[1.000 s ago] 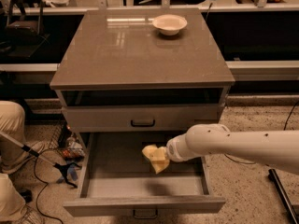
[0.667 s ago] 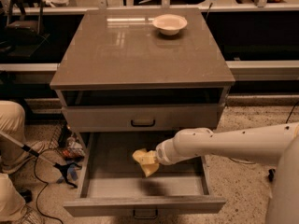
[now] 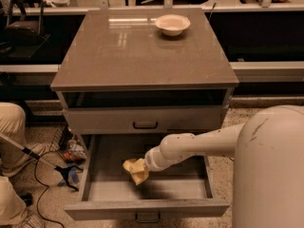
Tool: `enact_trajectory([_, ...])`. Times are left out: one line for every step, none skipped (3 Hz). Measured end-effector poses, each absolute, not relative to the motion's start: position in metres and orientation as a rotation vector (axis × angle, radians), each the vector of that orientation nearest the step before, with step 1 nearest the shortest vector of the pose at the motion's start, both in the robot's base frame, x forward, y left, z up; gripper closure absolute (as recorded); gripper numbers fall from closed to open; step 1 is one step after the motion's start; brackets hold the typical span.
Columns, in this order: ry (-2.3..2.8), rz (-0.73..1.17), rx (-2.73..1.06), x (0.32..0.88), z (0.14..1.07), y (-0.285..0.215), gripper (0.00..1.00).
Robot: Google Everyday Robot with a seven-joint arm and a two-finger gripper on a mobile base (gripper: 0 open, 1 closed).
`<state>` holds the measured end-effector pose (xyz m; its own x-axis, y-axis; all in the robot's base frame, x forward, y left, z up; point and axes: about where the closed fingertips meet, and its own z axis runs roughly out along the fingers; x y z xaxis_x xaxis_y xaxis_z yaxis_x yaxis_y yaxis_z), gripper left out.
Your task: Place sponge into middle drawer
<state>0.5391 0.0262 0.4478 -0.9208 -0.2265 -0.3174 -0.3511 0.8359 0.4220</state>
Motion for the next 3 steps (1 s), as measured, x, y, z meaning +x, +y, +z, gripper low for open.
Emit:
enact_trajectory([2.778,0.697,-0.447,0.541,0.433,0.033,0.36])
enact_trajectory([2.801,0.673,-0.432,0.543,0.420,0.028,0.13])
enact_trajectory([2.808,0.638,-0.366,0.549,0.418,0.002,0.00])
